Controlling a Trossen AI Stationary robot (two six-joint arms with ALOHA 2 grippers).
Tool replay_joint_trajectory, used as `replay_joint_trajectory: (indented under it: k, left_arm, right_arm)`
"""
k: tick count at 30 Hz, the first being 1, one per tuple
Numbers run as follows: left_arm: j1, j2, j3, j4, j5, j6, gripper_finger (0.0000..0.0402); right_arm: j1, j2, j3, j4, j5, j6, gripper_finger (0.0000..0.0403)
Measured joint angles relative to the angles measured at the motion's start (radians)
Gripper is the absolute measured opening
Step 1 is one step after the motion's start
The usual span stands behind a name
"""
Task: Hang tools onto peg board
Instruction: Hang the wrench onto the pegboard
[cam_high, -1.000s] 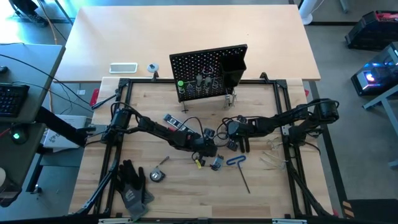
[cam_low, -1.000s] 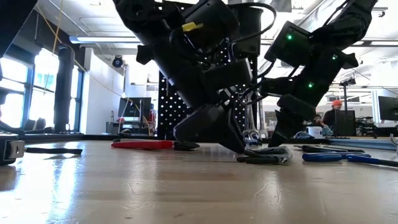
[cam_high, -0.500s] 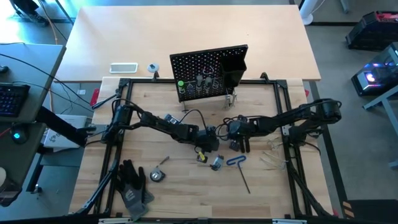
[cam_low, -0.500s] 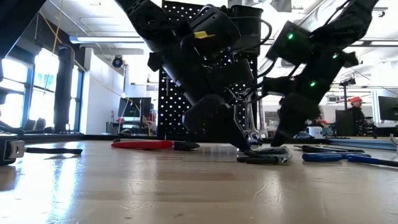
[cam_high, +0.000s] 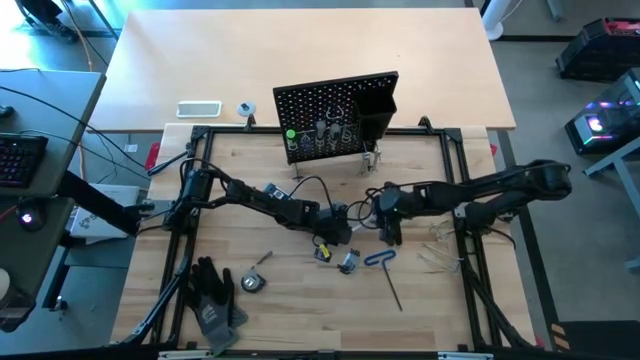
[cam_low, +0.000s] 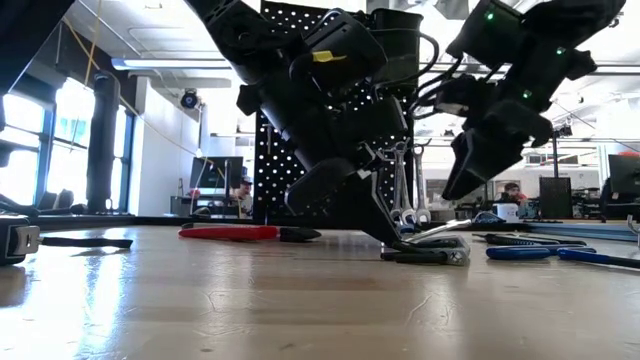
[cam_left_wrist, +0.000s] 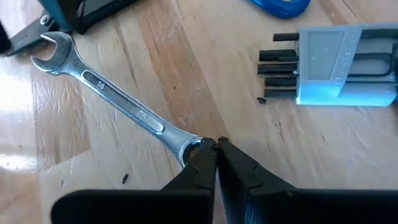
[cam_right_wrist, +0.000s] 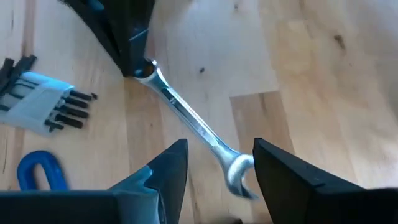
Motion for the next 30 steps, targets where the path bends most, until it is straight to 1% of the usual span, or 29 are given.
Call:
replay_joint_trajectory:
  k: [2, 7, 10, 15, 18, 21, 27, 30]
  left_arm:
    - [-0.002, 0.000, 0.000, -0.001, 0.016, 0.009, 0.0000]
    - [-0.007, 0.000, 0.000, -0.001, 0.011, 0.029, 0.0000]
    - [-0.008, 0.000, 0.000, -0.002, 0.012, 0.042, 0.0000]
    - [-0.009, 0.000, 0.000, -0.003, 0.013, 0.064, 0.0000]
    - [-0.009, 0.000, 0.000, -0.005, 0.013, 0.074, 0.0000]
    - [-0.009, 0.000, 0.000, -0.005, 0.010, 0.082, 0.0000]
    - [-0.012, 0.000, 0.000, -0.006, -0.022, 0.101, 0.0000]
    - [-0.013, 0.000, 0.000, -0.005, -0.044, 0.101, 0.0000]
  right_arm:
    - [-0.004, 0.024, 0.000, 0.014, -0.015, -0.022, 0.0177]
    - [-0.005, 0.109, 0.000, 0.096, -0.071, -0.083, 0.0177]
    - [-0.005, 0.163, 0.000, 0.133, -0.079, -0.119, 0.0177]
    - [-0.021, 0.213, 0.003, 0.151, -0.030, -0.160, 0.0177]
    - [-0.039, 0.215, 0.003, 0.149, -0.039, -0.191, 0.0177]
    - [-0.062, 0.215, 0.003, 0.138, -0.076, -0.211, 0.0177]
    - [-0.113, 0.252, 0.007, 0.115, -0.194, -0.212, 0.0176]
    - [-0.119, 0.275, 0.008, 0.108, -0.224, -0.212, 0.0161]
